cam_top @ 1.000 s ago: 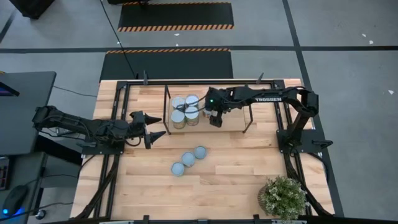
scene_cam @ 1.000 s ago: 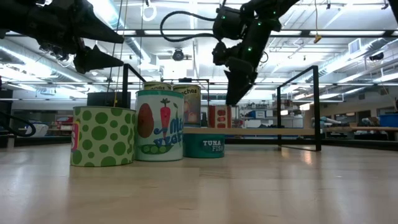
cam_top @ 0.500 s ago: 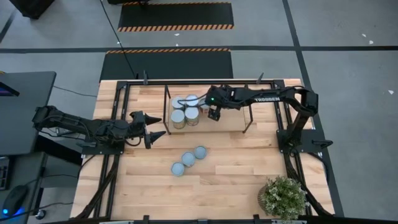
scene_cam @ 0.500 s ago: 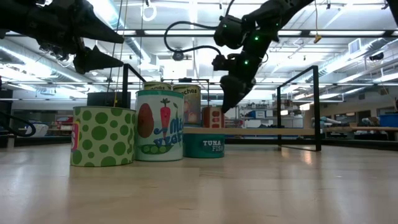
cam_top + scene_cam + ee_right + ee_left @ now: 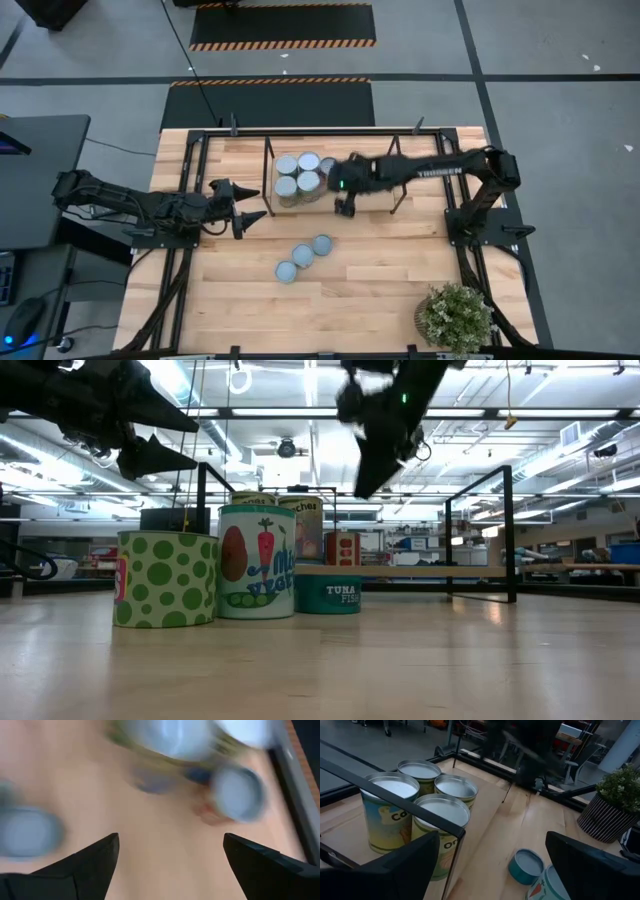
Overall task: Pick and place cans onto a shelf
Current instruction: Put the canned peas on the shelf
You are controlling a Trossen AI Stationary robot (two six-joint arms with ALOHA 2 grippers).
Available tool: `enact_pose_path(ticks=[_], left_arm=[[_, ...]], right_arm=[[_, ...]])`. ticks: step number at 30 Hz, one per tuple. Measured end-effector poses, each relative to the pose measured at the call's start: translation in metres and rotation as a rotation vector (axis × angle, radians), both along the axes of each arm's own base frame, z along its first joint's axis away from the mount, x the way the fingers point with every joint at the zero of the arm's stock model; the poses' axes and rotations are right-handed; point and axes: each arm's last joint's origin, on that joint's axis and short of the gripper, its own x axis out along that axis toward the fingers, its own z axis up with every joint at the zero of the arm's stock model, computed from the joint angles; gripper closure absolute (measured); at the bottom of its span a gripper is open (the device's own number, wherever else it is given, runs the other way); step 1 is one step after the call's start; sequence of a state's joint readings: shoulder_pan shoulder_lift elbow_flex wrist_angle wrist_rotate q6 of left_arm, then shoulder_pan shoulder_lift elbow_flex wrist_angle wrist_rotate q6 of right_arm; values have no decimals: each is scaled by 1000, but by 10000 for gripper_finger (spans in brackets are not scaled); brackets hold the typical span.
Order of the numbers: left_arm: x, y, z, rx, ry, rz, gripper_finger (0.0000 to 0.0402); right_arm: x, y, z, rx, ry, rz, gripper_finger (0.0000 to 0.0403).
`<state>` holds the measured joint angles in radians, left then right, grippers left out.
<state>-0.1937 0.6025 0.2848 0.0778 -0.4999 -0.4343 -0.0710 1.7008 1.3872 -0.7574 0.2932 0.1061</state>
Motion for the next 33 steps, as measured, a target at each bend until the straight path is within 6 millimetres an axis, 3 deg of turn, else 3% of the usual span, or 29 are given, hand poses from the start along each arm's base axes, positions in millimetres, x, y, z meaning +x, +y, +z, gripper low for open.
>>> enact_pose_path(ticks=[7, 14, 22, 33], left_arm=[[1, -1, -1, -4, 11, -28, 31], [11, -13, -10, 18, 89, -284, 31], [18, -18, -4, 45, 2, -300, 31], [0, -16, 4, 37, -19, -321, 31]], right_arm=[[5, 81, 1, -13, -114, 133, 38], [15, 140, 2, 69, -305, 305, 38], [49, 171, -4, 100, -326, 433, 38], [111, 188, -15, 26, -225, 627, 38]])
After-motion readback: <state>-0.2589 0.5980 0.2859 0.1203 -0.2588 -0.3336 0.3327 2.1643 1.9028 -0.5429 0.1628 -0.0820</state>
